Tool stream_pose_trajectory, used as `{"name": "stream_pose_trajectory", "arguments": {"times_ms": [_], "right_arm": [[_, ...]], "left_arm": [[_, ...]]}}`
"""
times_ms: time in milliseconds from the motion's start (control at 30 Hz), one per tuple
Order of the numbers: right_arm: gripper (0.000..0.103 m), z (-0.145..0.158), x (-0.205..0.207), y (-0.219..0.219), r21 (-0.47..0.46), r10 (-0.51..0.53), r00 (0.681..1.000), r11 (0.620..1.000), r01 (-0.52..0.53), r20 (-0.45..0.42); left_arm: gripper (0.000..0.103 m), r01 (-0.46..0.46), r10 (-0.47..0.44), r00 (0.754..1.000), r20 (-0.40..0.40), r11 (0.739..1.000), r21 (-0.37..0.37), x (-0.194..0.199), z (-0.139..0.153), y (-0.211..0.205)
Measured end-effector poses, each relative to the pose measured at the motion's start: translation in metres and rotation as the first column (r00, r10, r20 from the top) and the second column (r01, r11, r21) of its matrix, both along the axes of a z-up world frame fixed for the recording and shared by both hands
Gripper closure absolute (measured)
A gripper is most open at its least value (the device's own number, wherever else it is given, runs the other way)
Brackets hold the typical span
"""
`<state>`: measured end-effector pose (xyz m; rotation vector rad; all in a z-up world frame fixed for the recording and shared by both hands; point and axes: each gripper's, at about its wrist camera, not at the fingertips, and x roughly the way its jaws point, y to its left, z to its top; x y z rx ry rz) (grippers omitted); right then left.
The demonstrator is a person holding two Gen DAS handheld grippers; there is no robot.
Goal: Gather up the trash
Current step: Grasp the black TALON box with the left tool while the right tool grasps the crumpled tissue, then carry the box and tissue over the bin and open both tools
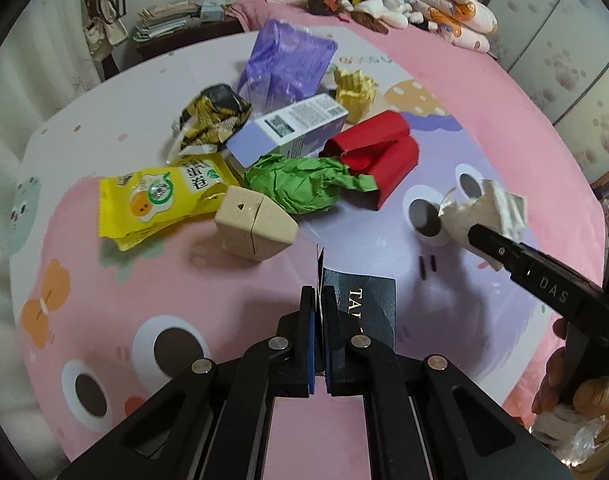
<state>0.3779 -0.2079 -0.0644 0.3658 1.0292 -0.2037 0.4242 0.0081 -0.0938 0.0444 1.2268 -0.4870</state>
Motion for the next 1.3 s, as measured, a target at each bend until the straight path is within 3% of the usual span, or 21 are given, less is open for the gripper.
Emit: {"name": "stream_pose_trajectory", "arguments": {"times_ms": [333, 667, 833, 1033, 1300], "right_arm": [[0.072, 0.042, -0.051, 0.009, 0.044, 0.182, 0.980, 0.982, -0.186, 0.075], [0.072, 0.081, -0.163, -0.014, 0.057, 0.389, 0.912, 0.915, -0.399, 0.133], [0.072, 0.080, -0.220, -0.030, 0.061, 0.469, 0.877, 0.877, -0.476, 0.109], [0.072, 0.057, -0.272, -0.039, 0.095, 0.521, 0.852, 0.847, -0.523, 0.053], [0.072, -0.011, -0.305, -0.035, 0.150, 0.541, 0.838, 0.836, -0.528, -0.065]], "left_arm": [[0.100, -0.113, 0.115, 0.989, 0.091, 0.993, -0.025, -0.070, 0.070, 0.002], [0.100, -0.246, 0.253, 0.955, 0.154, 0.967, -0.063, -0.194, 0.110, -0.030], [0.100, -0.287, 0.292, 0.947, 0.131, 0.956, -0.059, -0.259, 0.106, -0.051], [0.100, -0.268, 0.267, 0.961, 0.073, 0.963, 0.007, -0.321, 0.084, -0.072], [0.100, -0.264, 0.268, 0.962, -0.043, 0.961, 0.086, -0.361, 0.014, -0.081]]}}
